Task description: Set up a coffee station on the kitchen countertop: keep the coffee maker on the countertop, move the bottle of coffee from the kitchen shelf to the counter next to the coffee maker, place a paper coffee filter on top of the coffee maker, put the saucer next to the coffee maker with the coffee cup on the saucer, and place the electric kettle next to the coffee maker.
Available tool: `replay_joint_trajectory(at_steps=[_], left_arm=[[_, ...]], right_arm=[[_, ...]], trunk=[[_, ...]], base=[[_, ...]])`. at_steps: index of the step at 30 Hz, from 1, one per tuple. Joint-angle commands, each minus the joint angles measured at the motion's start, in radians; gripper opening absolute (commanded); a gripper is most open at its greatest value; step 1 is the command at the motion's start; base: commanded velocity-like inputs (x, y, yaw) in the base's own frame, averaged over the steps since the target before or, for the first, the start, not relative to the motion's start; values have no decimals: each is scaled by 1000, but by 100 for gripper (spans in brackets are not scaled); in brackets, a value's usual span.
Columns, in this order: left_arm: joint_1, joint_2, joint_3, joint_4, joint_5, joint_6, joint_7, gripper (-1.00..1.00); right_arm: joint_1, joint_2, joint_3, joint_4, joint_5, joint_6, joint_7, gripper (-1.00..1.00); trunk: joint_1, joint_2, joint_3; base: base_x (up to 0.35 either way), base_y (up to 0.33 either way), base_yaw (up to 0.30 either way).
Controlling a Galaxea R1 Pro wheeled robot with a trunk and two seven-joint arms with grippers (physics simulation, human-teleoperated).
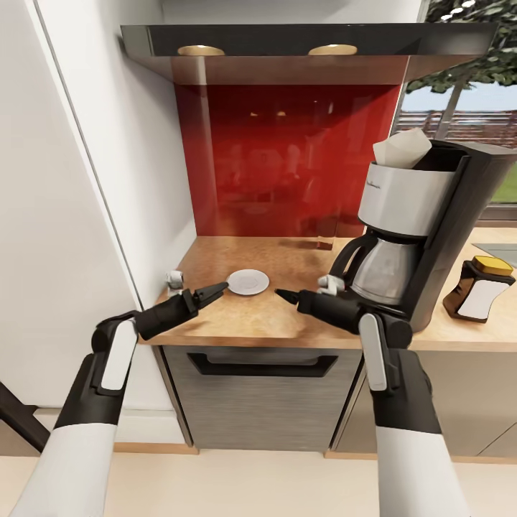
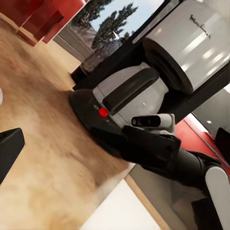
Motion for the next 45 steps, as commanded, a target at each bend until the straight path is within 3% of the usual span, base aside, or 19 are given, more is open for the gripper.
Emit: replay_joint_trajectory(at_steps=[1,5,7,9,15,28,38,39,45], left_arm=[[-1,-1,10,0,-2,4,-4,100],[-1,-1,24,0,-2,3,-4,100],[-1,0,26,-1,-2,3,-4,100],[-1,0,26,-1,-2,3,-4,100],[0,-31,13,9,8,8,7,100],[0,-30,13,7,8,9,5,100],[1,-87,69,21,8,18,62,100],[1,-115,158,21,8,18,273,100],[0,-117,170,17,8,18,304,100]], right_arm=[[-1,2,10,1,-35,5,-36,100],[0,3,75,5,-145,3,-165,100],[0,3,86,10,-191,2,-190,100],[-1,3,91,13,-211,2,-204,100],[-28,5,92,41,-246,-10,-200,100],[-28,5,92,40,-240,-9,-199,100],[-40,5,126,92,-296,-66,-255,100],[-40,5,171,92,-678,-141,-615,100],[-40,5,190,96,-705,-196,-652,100]], trunk=[[0,0,-1],[0,0,-1],[0,0,-1],[0,0,-1],[0,0,-1],[0,0,-1],[0,0,-1],[0,0,-1],[0,0,-1]], base=[[0,0,0],[0,0,0],[0,0,0],[0,0,0],[0,0,0],[0,0,0],[0,0,0],[0,0,0],[0,0,0]])
